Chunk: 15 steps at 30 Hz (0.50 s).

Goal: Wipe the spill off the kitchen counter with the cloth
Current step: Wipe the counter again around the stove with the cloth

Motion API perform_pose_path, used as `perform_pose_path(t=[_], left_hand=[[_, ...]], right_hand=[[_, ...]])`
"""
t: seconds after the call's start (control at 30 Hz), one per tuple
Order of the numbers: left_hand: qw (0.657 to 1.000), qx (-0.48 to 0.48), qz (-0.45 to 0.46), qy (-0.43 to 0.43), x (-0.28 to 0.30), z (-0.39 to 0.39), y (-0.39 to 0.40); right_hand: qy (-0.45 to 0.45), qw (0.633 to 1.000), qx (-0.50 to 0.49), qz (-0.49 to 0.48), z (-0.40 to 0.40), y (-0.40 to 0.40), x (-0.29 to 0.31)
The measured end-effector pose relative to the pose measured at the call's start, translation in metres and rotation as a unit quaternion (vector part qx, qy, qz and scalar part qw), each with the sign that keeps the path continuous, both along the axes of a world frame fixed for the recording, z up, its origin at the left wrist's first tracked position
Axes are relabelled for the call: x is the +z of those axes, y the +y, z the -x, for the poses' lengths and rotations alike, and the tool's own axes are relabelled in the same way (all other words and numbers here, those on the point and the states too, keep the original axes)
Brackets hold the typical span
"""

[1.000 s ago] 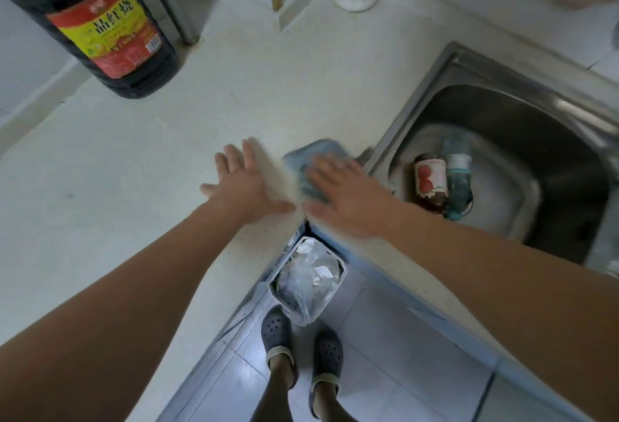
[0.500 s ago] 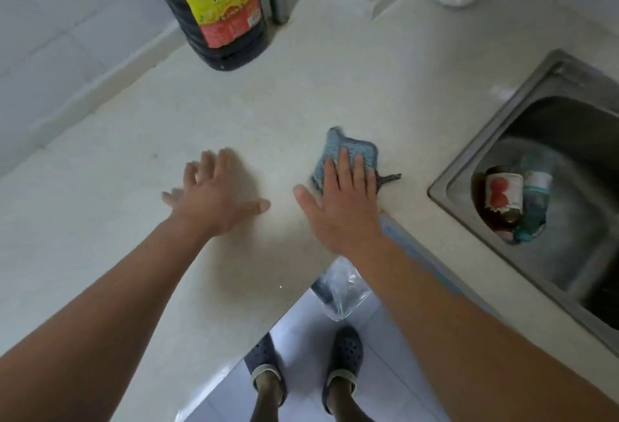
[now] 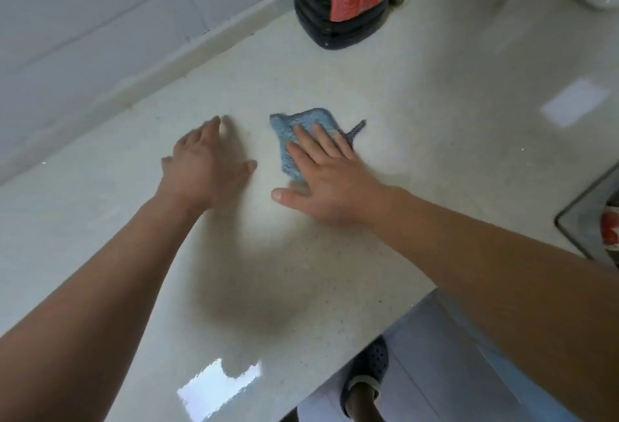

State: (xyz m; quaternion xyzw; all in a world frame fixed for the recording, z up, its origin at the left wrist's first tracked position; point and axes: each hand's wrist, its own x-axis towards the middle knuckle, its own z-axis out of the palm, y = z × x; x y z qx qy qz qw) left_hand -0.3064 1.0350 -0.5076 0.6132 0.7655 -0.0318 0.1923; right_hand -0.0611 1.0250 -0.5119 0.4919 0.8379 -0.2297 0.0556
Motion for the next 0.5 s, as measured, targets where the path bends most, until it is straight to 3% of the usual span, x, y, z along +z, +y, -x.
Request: perform_pose_path(t=[0.07, 0.2, 0.23, 0.33, 0.4, 0.5], left_hand=[[1.0, 0.007, -0.003, 0.009, 0.001, 0.012, -0.004], [0.999, 0.045, 0.005, -0.02, 0.013, 0.028, -0.01], [0.998, 0.045, -0.002, -0.034, 0.016, 0.031, -0.009], [0.999, 0.032, -0.012, -0.039, 0.018, 0.048, -0.006], [0.999, 0.038, 0.008, -0.035, 0.019, 0.058, -0.007], [0.998, 0.035, 0.035, -0.026, 0.015, 0.073, -0.013]], right_hand=[[-0.009, 1.0, 0.026, -0.007, 0.003, 0.036, 0.004], [-0.076, 0.974, -0.212, 0.0, 0.018, 0.108, 0.003], [-0.089, 0.976, -0.197, -0.004, 0.034, 0.105, 0.002], [-0.047, 0.998, 0.027, -0.019, 0.075, 0.079, 0.001], [-0.034, 0.994, 0.097, -0.029, 0.077, 0.093, 0.004], [-0.068, 0.994, -0.08, -0.037, 0.081, 0.139, 0.005]])
